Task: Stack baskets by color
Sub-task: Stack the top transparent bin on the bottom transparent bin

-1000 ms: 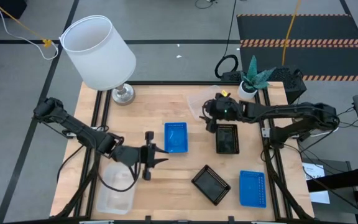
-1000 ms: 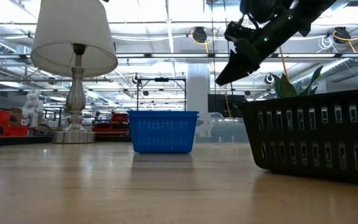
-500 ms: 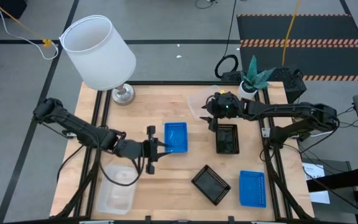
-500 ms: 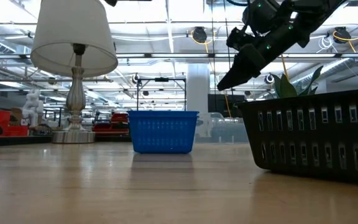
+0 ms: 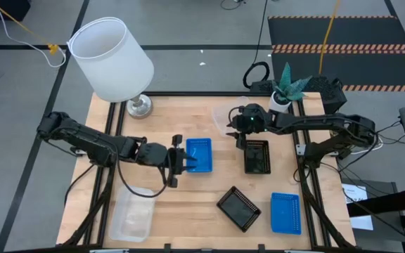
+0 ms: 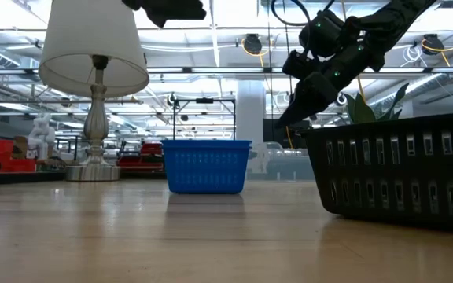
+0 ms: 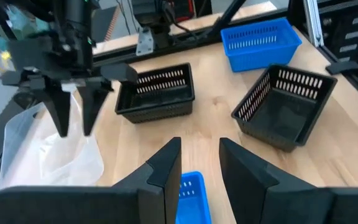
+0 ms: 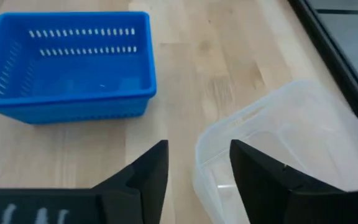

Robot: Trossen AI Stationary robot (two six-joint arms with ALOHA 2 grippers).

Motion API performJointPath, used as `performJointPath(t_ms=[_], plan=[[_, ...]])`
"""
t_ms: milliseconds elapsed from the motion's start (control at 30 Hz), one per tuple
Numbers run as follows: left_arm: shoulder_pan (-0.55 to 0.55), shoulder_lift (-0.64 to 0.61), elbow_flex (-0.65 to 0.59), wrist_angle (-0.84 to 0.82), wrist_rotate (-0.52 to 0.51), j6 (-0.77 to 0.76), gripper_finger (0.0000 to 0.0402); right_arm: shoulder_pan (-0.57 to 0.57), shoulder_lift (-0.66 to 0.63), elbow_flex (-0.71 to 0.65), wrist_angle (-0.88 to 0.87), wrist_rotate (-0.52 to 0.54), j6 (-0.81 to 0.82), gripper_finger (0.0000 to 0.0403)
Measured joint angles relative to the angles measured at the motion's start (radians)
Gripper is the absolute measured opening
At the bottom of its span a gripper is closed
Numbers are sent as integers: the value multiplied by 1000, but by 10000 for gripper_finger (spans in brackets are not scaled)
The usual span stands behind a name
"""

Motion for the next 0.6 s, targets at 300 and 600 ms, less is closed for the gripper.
performJointPath(t_ms=[300, 600], plan=[[-7, 0, 0, -61, 2, -19, 111, -26, 61, 2, 28, 0, 5, 125], [-7, 0, 0, -60, 2, -31, 111, -25, 139, 2, 74, 30, -9, 170]])
